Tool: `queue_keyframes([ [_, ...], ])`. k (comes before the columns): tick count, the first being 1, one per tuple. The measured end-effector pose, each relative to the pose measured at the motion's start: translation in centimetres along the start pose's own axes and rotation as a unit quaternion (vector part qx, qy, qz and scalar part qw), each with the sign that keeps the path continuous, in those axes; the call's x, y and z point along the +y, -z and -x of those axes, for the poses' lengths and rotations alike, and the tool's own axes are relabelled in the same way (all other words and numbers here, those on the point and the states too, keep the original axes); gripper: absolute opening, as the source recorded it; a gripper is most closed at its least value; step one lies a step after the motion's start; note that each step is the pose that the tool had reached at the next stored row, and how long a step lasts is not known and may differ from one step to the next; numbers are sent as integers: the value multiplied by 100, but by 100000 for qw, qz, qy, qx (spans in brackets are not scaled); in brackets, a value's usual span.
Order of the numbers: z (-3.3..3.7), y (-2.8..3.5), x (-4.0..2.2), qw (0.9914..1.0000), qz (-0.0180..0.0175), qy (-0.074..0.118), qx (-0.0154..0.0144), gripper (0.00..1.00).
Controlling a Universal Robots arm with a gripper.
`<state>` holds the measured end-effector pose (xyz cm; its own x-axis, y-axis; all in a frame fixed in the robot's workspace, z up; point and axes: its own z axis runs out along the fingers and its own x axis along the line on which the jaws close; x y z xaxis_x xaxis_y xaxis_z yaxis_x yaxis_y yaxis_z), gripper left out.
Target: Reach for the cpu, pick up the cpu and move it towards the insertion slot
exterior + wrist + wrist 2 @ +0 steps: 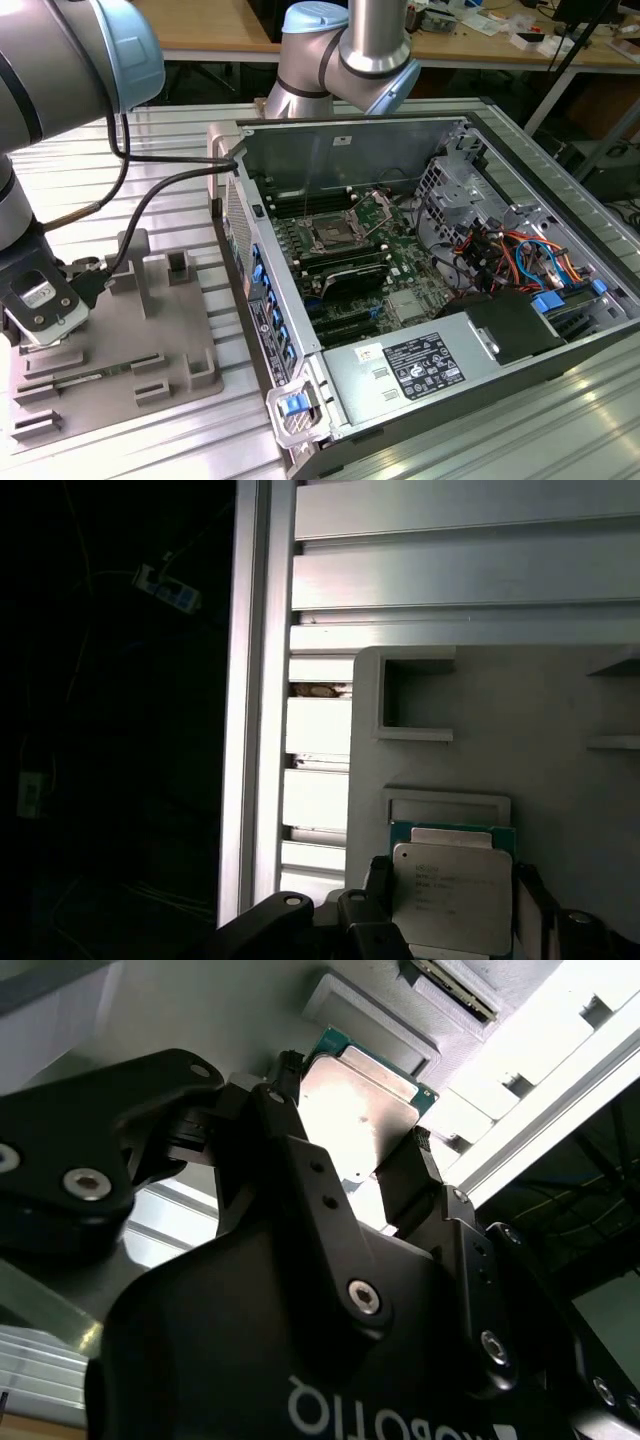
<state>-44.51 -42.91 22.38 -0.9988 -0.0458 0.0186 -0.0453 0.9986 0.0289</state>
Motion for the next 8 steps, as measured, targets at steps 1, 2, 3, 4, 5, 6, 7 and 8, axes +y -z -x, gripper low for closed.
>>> queue_keyframes([
  [1, 0, 10, 0, 100000, -3, 0, 3, 55],
  [2, 0, 19, 0, 100000, -2, 0, 4, 55],
  [3, 0, 27, 1, 100000, -2, 2, 3, 55],
  [4, 0, 39, 1, 100000, -2, 0, 4, 55],
  [5, 0, 56, 2, 100000, -1, -1, 3, 55],
  [6, 0, 64, 2, 100000, -2, -1, -1, 55],
  [7, 0, 71, 2, 100000, -1, 0, 5, 55],
  [8, 0, 83, 2, 100000, -2, 0, 2, 55],
])
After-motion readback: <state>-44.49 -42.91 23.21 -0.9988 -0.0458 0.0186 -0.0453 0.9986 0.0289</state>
